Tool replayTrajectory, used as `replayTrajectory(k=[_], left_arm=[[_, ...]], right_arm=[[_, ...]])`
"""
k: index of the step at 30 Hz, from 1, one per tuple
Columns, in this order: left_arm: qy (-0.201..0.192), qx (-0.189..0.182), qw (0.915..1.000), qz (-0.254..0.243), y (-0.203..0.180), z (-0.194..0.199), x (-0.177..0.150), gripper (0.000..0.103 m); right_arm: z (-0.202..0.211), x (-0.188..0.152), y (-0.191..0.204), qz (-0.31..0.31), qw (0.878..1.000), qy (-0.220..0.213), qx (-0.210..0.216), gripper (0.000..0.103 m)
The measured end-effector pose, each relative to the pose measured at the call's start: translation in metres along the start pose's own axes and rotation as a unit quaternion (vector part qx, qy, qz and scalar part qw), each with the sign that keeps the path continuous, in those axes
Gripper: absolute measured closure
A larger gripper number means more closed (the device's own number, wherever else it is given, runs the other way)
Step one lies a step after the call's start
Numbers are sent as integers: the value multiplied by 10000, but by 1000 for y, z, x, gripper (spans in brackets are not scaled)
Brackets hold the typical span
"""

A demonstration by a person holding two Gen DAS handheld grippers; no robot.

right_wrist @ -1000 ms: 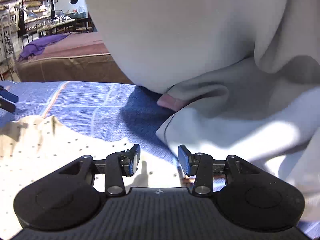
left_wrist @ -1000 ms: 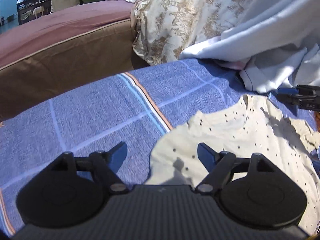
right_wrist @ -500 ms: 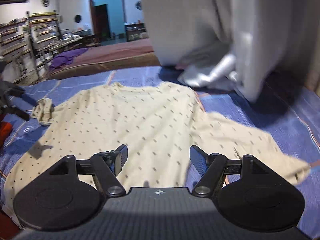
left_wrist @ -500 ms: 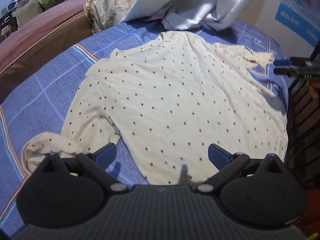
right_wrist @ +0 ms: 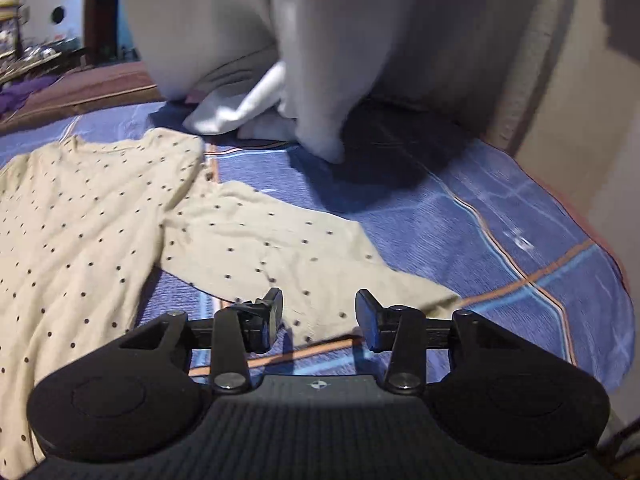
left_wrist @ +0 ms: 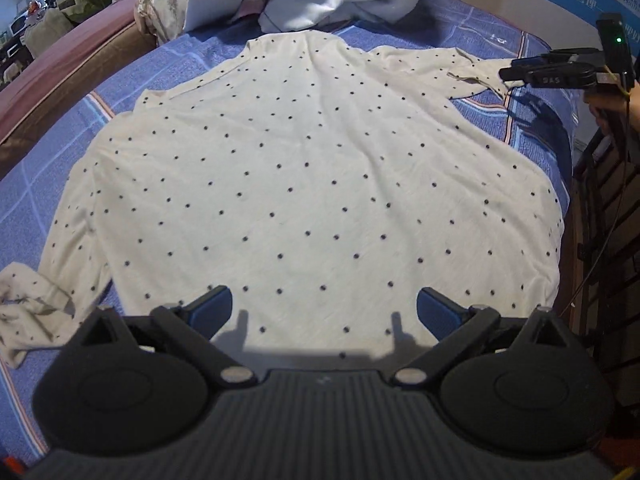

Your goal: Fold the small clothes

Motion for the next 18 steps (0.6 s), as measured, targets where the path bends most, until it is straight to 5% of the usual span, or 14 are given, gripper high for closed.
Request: replayTrajectory(k=[6,8,10,18], left_arm=[[54,-179,9994,299,-32,-15,0,2],[128,-336,9966,748,-33,-15,-8,1],[254,-437,9910,1239,-28,-16,-19,1],[-86,299,9898,1389,14,-10,-22,1]], right_arm=[[-48,-6,17,512,9978,406,-95,39],[-61,-16,8,441,9967,646,-221,53],[-61,-18,-4,181,9975,640,-243,92],[-4,30,-123,-934,9861,7,-1377,94]])
Point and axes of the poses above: each gripper's, at about its wrist camera, not at the fingertips, and z roughly against the way its jaws point, y to its left, x to its top, the point moved 9 cm from there along -z, roughly the way its jaws point, and after that the axes turned 14 degrees about -y, right-handed, at the moved point
